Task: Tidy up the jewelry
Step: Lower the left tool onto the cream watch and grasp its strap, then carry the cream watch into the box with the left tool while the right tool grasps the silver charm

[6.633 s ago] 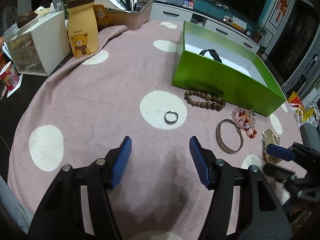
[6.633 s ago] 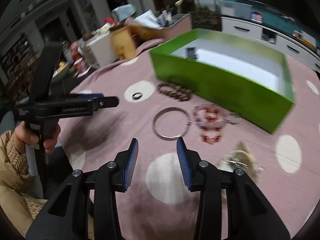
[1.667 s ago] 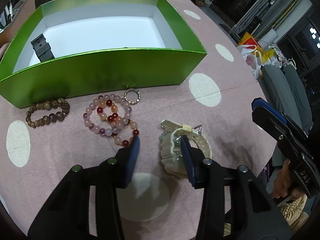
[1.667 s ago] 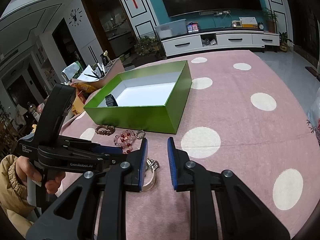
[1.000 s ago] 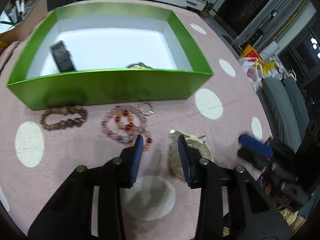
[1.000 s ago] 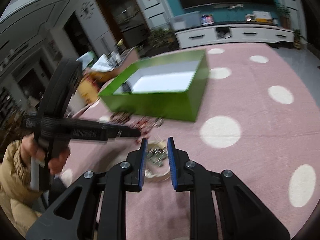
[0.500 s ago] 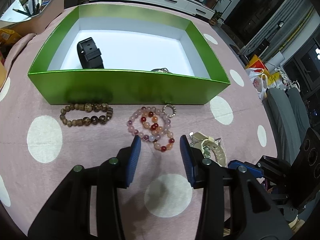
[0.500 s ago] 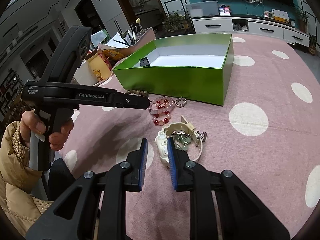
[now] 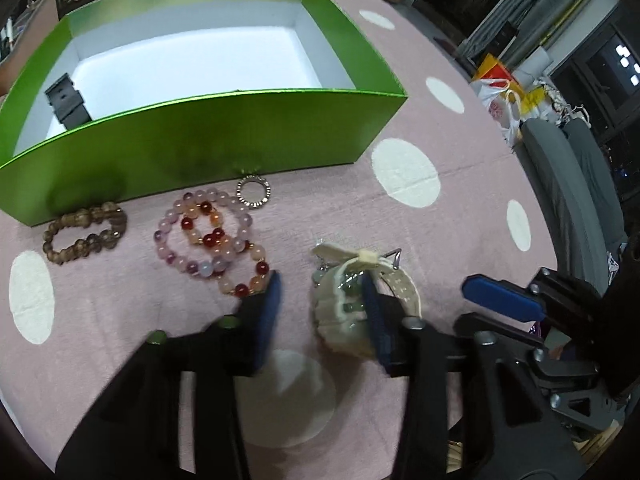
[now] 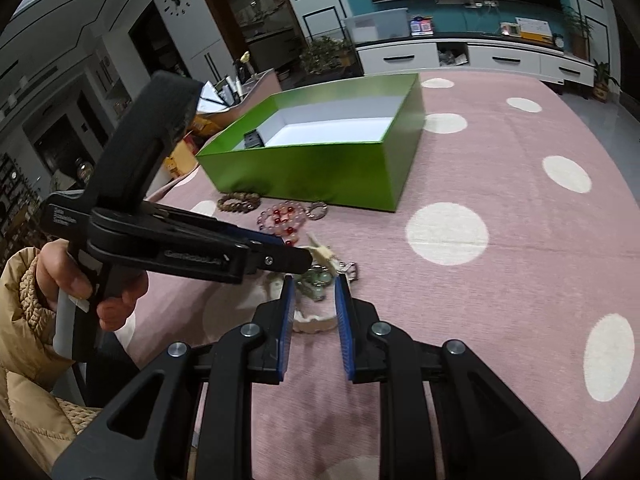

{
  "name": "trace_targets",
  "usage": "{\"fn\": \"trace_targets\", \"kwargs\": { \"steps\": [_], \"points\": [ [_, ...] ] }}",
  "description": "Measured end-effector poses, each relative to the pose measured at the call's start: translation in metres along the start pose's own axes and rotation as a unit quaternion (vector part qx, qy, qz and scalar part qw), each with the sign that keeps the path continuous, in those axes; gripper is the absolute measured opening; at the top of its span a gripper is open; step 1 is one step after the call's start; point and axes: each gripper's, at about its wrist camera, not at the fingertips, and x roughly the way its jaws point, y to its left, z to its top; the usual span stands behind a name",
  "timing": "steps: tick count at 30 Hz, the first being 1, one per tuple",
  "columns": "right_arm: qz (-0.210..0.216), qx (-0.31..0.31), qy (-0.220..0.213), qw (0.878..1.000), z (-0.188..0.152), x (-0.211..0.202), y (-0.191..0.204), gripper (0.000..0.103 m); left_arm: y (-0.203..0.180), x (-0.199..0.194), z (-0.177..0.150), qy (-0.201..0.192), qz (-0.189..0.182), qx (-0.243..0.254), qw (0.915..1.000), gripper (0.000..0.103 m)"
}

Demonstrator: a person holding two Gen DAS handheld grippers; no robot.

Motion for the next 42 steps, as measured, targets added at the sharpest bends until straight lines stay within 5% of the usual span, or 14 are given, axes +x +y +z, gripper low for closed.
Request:
{"fn": "trace_targets", "kwargs": {
  "steps": [2,5,19,33,42],
  "points": [
    [-0.002,0.002,-0.002,1.0,-0.001,-0.001,-0.003,0.02,-0.001,0.003,0.0,0.005,0.006,-0.001,1.0,0.013],
    [-0.003,0.007,-0.006,1.0,-0.001,-0.001,-0.005,0.02,0.001,0.004,0.0,0.003,0.009,-0.006,0.9999,0.009],
    [-0.007,0.013,-0.028,1.0,0.002,-0.016,-0.009,0.02,0.002,-0.057,-0.004,-0.111,0.004,0.0,0.9938,0.008],
    [0.001,0.003,-0.015,1.0,0.005,-0.003,0.0,0.02,0.031,-0.103,-0.012,-0.158,-0.001,-0.038,0.9868,0.008],
    [0.005,-0.024,0.024,0.999,0.016,0.039,0.009,0.02,0.061,-0.114,-0.025,-0.174,0.021,-0.077,0.9814,0.008]
  ]
}}
